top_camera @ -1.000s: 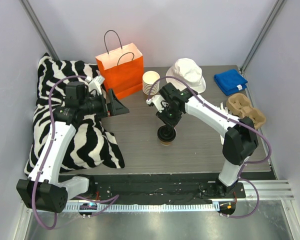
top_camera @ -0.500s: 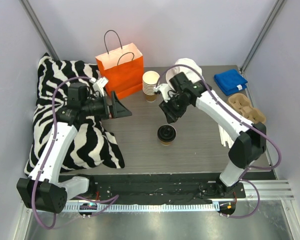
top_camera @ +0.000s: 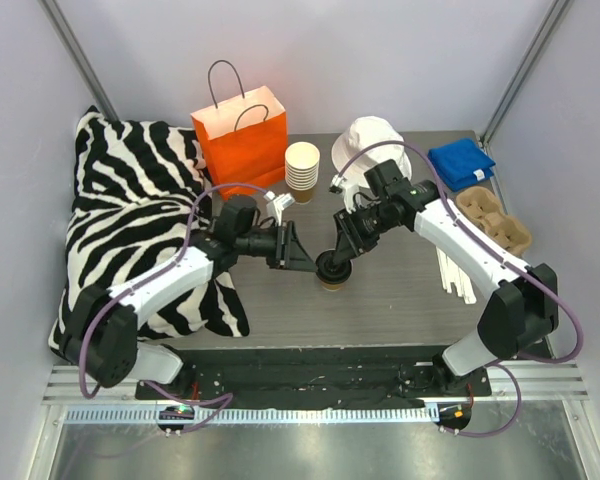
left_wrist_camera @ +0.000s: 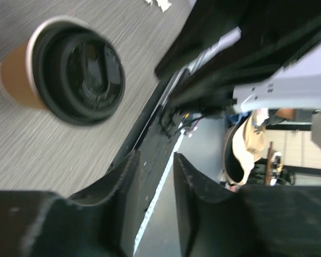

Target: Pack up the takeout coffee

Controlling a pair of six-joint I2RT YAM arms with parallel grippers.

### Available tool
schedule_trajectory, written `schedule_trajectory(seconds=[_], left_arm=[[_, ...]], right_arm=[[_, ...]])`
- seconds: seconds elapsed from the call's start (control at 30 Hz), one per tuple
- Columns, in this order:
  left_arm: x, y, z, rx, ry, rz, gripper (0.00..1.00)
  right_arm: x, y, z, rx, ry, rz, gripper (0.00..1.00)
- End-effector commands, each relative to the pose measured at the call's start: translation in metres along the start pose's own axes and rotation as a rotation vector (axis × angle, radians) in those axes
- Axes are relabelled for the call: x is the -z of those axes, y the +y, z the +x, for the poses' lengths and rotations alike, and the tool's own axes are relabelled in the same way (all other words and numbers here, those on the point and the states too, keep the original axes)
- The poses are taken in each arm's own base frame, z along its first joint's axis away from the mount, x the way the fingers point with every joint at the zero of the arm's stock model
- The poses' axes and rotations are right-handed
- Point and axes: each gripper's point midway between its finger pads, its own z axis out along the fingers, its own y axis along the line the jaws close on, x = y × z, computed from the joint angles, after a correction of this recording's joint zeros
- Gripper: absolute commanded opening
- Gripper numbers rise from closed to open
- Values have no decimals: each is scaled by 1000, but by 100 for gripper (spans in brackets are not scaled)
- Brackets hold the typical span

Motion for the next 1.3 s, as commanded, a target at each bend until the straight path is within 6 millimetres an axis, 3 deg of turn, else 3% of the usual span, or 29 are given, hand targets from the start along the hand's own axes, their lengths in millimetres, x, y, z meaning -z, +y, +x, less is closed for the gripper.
schedule_trajectory(seconds=[0.0,0.13,0.3,0.53,0.9,1.03,1.27], left_arm=[[-25,-21,-32,-27,-103,110,30],[-38,-13,-32,-2,-102,118,12],[-47,-7,-34,-6,-117,116,1],[-65,14,-28,26,-106,74,0],[-42,-20,-3,-48,-54,184,0],[-41,-8,15,-17,-17,146,0],[-47,8,22,-36,14,109,0]], right_arm=[[-9,7,-7,-38,-40,-76,31],[-11,-1,-5,-65,-39,-69,31],[-13,-11,-2,-81,-30,-65,31],[-24,-20,5,-103,-14,-64,30],[-30,-34,10,-112,-4,-29,29],[-28,-34,10,-116,-9,-23,29],[-24,-31,3,-115,-25,-25,29]])
